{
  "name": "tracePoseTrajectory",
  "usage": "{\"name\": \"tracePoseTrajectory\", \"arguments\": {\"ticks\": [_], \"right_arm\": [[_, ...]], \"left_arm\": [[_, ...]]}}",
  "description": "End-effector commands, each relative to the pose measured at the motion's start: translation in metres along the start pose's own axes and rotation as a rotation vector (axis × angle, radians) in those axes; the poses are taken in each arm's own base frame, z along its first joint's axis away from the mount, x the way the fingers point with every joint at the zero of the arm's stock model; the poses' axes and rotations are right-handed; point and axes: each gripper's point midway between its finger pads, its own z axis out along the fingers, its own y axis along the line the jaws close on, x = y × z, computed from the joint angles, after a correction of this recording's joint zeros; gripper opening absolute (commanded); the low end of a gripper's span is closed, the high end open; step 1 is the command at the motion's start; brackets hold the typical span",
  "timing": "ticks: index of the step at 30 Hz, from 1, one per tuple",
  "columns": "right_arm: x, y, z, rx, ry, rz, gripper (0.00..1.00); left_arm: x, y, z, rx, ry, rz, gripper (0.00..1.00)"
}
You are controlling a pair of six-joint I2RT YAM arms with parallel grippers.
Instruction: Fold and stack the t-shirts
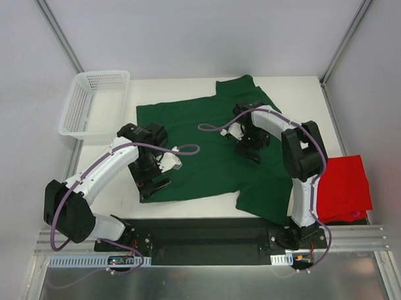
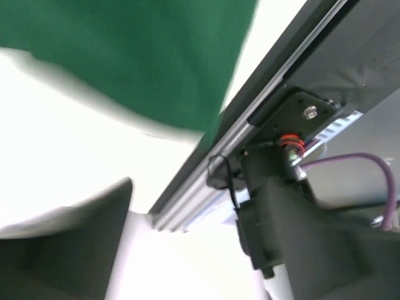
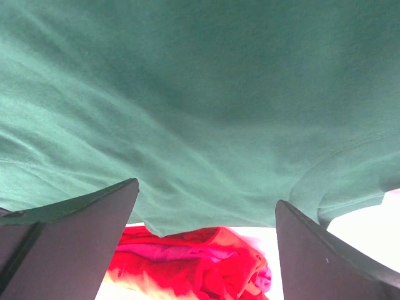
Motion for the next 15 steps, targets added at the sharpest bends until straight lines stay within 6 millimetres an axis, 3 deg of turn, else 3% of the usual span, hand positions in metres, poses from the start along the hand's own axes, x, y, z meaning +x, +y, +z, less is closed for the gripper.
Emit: {"name": "tracePoseTrajectory", "arguments": {"ticks": [1,3,5,6,8,11,12,14,15], "right_arm": [[0.001,-0.011,-0.009,0.02,0.016,0.016,0.96],[0.0,-0.013,-0.011,0.027,0.014,0.019,0.96],[-0.004,-0.019,-0.013,0.038,-0.001,0.041,0.96],[-0.006,-0.021,-0.014,0.045,-0.011,0.051,0.96],[-0.014,-0.032,-0.019,0.089,-0.059,0.091,0.96],[-0.028,-0.055,-0.039,0.167,-0.163,0.16,0.96],[-0.03,-0.064,-0.046,0.184,-0.197,0.202,0.96],[-0.037,-0.078,-0.062,0.208,-0.28,0.257,0.96],[-0.037,-0.088,-0.072,0.219,-0.321,0.306,0.96]], "left_arm": [[0.049,-0.012,-0.013,0.052,0.24,0.106,0.99],[0.035,0.013,-0.035,-0.093,0.176,0.174,0.99],[-0.004,0.045,-0.071,-0.293,-0.01,0.197,0.99],[-0.041,0.077,-0.097,-0.483,-0.177,0.168,0.99],[-0.072,0.1,-0.13,-0.604,-0.345,0.114,0.99],[-0.103,0.141,-0.134,-0.65,-0.415,0.024,0.99],[-0.11,0.161,-0.114,-0.623,-0.369,-0.013,0.99],[-0.131,0.19,-0.111,-0.627,-0.42,-0.094,0.99],[-0.137,0.21,-0.086,-0.588,-0.383,-0.133,0.99]]}}
